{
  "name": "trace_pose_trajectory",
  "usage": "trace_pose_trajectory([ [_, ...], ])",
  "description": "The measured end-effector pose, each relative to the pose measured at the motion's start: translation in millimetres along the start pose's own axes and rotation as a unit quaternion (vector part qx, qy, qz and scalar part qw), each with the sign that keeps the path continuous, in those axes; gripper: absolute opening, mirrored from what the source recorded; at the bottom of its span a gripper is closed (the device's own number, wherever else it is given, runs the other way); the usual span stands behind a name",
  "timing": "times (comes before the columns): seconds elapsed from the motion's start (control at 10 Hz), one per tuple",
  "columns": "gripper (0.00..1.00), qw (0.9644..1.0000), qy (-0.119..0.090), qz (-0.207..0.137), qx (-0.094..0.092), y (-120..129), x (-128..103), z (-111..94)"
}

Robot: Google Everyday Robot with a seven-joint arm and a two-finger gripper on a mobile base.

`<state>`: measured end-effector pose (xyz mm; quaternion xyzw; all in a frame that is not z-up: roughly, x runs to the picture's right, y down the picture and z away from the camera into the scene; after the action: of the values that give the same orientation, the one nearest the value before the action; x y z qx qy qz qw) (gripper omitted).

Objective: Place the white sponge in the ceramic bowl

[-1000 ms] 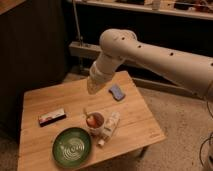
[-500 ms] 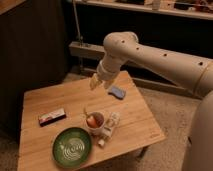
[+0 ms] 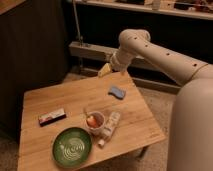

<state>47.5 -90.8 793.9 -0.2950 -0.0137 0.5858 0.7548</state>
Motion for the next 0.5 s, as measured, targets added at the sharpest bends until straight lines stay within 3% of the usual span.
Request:
trace_pose_trajectory([
  [0.2, 0.80, 0.9999, -0.003, -0.009, -0.006, -17.5, -5.1, 5.0],
  [0.5, 0.80, 0.9999, -0.003, -0.012, -0.006, -17.5, -5.2, 6.0],
])
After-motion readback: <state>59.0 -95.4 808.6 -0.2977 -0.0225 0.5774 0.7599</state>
